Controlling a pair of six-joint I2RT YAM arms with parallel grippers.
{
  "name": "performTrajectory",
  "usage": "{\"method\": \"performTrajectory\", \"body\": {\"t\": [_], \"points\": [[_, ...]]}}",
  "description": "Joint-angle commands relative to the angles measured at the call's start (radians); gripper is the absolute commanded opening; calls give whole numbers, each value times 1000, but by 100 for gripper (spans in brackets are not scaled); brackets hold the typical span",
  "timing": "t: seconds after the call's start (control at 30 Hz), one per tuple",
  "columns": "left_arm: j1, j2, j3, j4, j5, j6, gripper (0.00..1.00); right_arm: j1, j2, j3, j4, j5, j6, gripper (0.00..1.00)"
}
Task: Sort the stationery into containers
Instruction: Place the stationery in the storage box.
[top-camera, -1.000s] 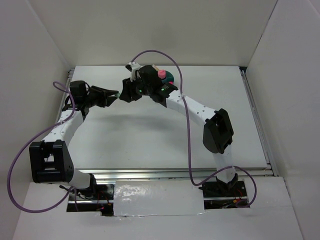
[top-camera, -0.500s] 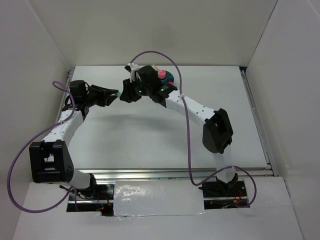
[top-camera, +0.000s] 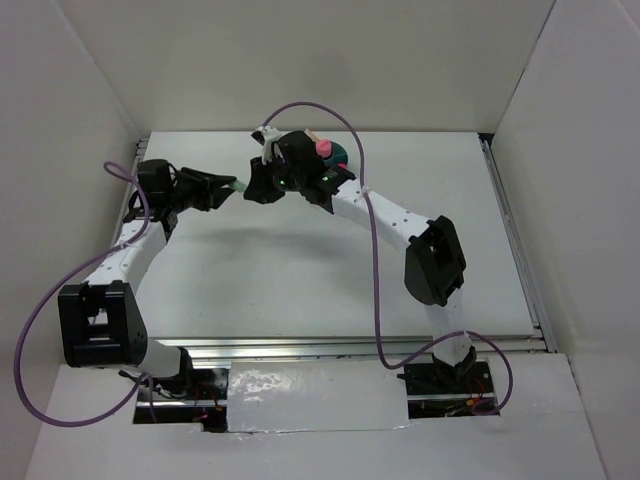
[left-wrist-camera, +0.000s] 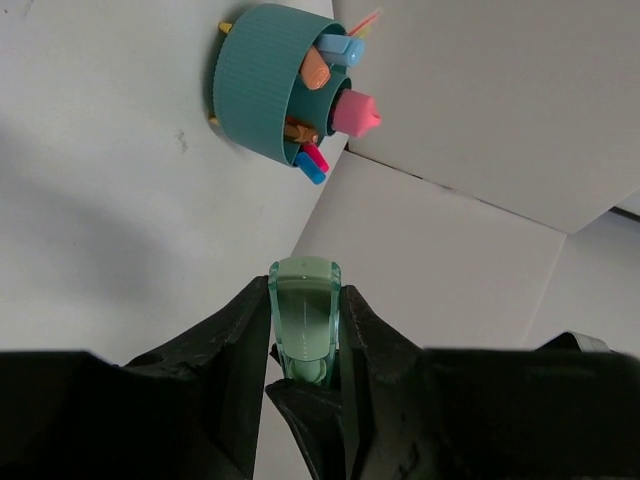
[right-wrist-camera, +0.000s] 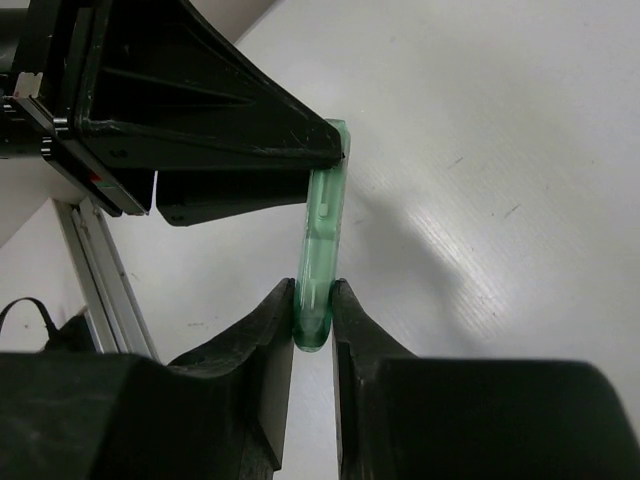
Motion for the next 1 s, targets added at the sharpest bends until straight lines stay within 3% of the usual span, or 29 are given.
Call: {"method": "performTrajectory", "body": {"t": [0.0,0.07,0.1,0.2,0.33,0.47,0.6,0.8,0.97], "points": [[-6,-38,-6,59,37,-14,9,8,-3,10,24,-22,-8,1],[-6,-41,-12,59,36,-12,15,5,-13,4,24,-18,-9,0],[-6,-41,-14,57,36,-6,41,2,-18,2,27,-16,-11,0],[1,-46,-20,52,33,14,99,-10,-43,-7,15,-21,-28,0],[57,-66,7,19,2,101,99,-73,-118,-66,-8,-45,-46,0],[71,-72,144,-122,-101,392,99,-157,-178,-125,-79,-64,-122,0],[71,-60,196,-211,-138,561,99,-246,-172,-74,-238,-30,-293,0],[71,-61,164,-114,17,653,99,-344,-64,137,-597,-12,-505,0],[65,-40,170,-63,112,712,99,-358,-1,223,-663,-4,-578,0]]}}
